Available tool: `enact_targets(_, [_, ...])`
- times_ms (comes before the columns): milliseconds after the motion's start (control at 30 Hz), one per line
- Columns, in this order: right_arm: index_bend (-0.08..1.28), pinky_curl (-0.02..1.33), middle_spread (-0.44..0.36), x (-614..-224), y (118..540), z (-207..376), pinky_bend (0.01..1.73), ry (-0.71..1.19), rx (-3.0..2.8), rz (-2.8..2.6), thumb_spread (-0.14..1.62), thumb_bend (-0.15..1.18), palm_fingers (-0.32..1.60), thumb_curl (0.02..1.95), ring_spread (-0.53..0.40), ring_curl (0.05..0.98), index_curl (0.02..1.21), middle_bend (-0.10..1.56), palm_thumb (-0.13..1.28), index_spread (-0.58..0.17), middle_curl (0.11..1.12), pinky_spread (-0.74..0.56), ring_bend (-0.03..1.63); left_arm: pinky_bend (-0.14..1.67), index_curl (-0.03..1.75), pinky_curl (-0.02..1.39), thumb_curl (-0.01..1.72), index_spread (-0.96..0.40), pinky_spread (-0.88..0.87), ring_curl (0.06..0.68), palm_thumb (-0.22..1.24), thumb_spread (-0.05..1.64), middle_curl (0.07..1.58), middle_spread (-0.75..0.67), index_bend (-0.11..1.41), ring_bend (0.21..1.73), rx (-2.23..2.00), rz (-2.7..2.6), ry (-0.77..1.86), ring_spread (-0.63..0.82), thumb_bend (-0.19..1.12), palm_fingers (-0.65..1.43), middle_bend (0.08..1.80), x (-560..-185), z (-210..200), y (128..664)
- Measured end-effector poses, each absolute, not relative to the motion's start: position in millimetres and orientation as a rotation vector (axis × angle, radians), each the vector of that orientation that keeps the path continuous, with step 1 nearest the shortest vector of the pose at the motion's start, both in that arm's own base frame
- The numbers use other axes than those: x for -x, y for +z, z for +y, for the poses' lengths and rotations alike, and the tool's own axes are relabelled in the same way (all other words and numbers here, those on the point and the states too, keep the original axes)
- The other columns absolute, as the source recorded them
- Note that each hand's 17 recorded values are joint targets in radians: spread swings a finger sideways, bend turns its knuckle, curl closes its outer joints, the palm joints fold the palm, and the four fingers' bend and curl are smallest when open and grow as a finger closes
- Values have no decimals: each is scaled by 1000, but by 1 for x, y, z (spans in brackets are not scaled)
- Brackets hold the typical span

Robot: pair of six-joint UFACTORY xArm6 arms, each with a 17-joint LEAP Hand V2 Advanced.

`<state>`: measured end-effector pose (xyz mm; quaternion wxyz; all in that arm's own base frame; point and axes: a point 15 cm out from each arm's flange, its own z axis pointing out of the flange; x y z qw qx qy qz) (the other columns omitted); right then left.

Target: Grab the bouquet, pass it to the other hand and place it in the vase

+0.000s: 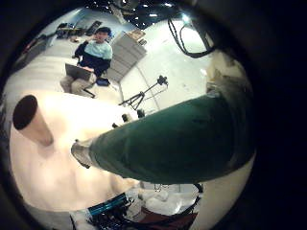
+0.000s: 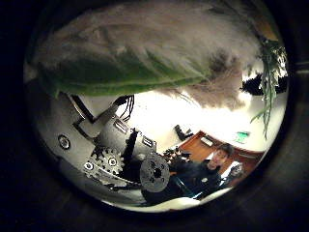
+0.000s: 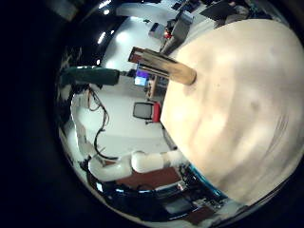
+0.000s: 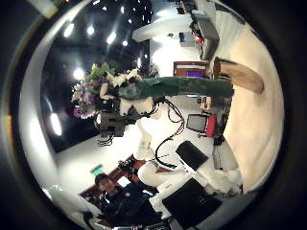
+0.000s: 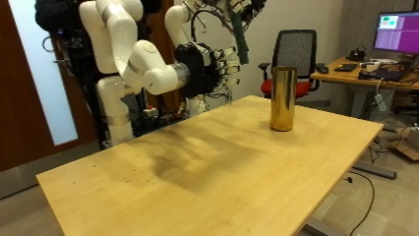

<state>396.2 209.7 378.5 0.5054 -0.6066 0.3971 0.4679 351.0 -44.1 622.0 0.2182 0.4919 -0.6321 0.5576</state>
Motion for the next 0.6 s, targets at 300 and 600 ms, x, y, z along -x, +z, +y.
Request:
enact_targets(300, [136,360,99,-406,367,201,334,1150,1416,982,973,-26,-92,447,170,233,184,161,741,-364,227,281,307,1241,47,838,885,-591,-529,627,1129,242,1049,-552,1235,1507,-1403,-1669,1780,-405,-21,969,1140,-364,21,664])
enact_targets(600, [143,347,99,-407,366,201,326,1149,1415,984,975,-23,-78,447,158,243,193,164,765,-350,224,270,293,1223,5,862,907,-584,-534,623,1135,230,1033,-534,1266,1512,-1431,-1545,1851,-403,-21,967,1165,-379,55,644])
